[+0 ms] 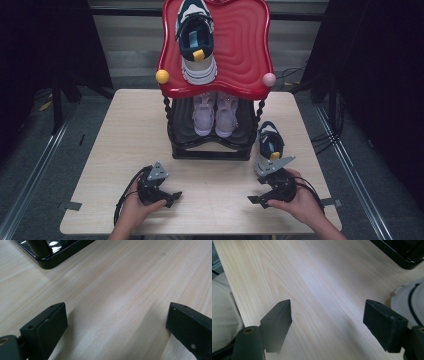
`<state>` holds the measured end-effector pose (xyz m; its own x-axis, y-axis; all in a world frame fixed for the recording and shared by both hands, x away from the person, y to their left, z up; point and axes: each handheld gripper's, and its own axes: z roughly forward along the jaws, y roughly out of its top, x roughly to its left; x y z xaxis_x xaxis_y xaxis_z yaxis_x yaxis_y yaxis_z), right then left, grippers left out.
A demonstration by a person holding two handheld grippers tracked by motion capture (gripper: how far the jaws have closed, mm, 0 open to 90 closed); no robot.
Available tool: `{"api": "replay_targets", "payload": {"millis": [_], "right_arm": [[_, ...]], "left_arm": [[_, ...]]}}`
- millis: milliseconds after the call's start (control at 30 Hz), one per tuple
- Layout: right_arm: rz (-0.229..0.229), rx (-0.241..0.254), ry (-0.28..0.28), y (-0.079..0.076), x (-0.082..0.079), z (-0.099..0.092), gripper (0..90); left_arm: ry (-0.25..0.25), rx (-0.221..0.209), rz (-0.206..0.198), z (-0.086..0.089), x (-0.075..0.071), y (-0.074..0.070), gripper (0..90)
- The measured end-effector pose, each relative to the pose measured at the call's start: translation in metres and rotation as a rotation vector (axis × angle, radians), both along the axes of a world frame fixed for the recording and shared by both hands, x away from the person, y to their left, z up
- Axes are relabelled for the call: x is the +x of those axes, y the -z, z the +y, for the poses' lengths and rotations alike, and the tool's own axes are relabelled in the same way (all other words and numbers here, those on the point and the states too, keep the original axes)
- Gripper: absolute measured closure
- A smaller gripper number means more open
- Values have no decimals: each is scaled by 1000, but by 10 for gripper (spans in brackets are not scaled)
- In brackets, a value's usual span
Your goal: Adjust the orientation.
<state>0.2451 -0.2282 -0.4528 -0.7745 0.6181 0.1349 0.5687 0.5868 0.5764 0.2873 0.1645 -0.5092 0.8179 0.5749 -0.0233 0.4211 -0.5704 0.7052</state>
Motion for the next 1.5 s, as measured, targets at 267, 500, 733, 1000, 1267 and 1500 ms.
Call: {"api": "replay_targets", "payload": {"millis": [267,500,733,1000,1267,1500], "right_arm": [[56,-44,-9,-9,0,-14,243],[75,-84,-21,-15,3,-24,256],[94,-121,-20,-25,9,-35,260],[107,-166,-36,-36,16,-41,264],[120,-193,-51,-43,23,-45,270],[129,-233,-73,-47,30,-45,275]], "left_arm": [[2,1,0,0,0,0,25],[1,3,-1,0,0,0,25],[1,3,0,0,0,0,25],[1,3,0,0,0,0,25],[1,3,0,0,0,0,25],[1,3,-1,0,0,0,25]]}}
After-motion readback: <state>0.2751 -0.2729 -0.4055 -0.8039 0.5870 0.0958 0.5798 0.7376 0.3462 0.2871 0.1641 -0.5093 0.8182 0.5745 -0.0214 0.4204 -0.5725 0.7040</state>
